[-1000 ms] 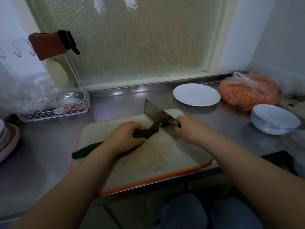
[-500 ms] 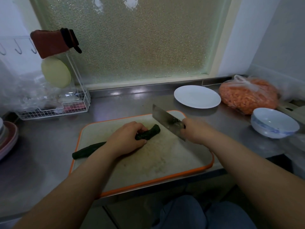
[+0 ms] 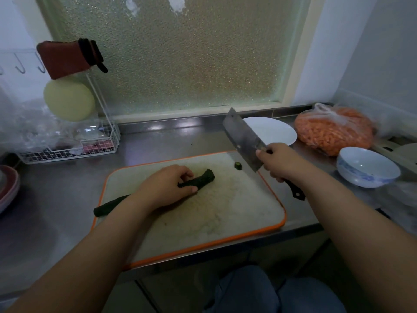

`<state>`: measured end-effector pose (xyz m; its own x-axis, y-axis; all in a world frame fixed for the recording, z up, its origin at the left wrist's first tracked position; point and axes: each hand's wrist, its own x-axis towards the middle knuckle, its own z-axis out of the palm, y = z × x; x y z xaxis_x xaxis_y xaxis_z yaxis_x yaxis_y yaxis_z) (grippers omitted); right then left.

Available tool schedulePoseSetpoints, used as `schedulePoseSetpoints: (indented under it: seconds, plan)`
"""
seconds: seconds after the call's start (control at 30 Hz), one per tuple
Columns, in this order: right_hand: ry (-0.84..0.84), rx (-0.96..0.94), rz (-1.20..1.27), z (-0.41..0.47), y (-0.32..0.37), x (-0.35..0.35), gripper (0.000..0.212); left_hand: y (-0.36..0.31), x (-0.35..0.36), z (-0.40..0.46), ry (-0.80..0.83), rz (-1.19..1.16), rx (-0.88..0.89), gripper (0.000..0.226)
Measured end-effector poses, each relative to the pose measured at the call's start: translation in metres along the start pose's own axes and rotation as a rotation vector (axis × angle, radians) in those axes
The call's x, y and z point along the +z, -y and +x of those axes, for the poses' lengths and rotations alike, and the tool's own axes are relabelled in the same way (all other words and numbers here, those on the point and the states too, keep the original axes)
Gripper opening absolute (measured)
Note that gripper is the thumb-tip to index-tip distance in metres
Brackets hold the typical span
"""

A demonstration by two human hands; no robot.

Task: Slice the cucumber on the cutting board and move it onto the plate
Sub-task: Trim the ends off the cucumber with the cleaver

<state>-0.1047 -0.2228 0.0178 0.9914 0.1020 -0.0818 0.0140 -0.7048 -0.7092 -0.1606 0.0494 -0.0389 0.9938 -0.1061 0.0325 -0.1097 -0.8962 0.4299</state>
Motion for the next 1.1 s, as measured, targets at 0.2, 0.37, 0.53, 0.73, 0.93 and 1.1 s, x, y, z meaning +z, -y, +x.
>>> schedulePoseSetpoints:
  seconds: [0.2, 0.37, 0.53, 0.73, 0.93, 1.1]
  plan:
    - [-0.006, -0.004, 0.062, -0.001, 0.007, 0.001, 0.034, 0.005, -0.015, -0.009, 0.145, 0.417, 0.028, 0.045]
    - [0.076, -0.008, 0.029, -0.006, 0.006, 0.01, 0.031, -0.004, -0.026, -0.015, 0.115, 0.464, 0.207, 0.039]
    - [0.145, -0.001, -0.019, -0.012, 0.005, 0.018, 0.025, 0.005, -0.034, -0.015, 0.102, 0.17, -0.049, 0.026]
    - [0.07, -0.052, -0.175, -0.012, 0.006, 0.025, 0.031, 0.006, -0.002, -0.012, -0.096, 0.082, -0.137, 0.044]
    - [0.075, -0.064, -0.261, -0.012, 0.004, 0.022, 0.026, 0.016, -0.011, -0.02, -0.063, -0.109, -0.144, 0.036]
    - [0.085, -0.089, -0.348, -0.012, 0.007, 0.03, 0.014, 0.017, -0.012, -0.02, -0.052, -0.164, -0.153, 0.034]
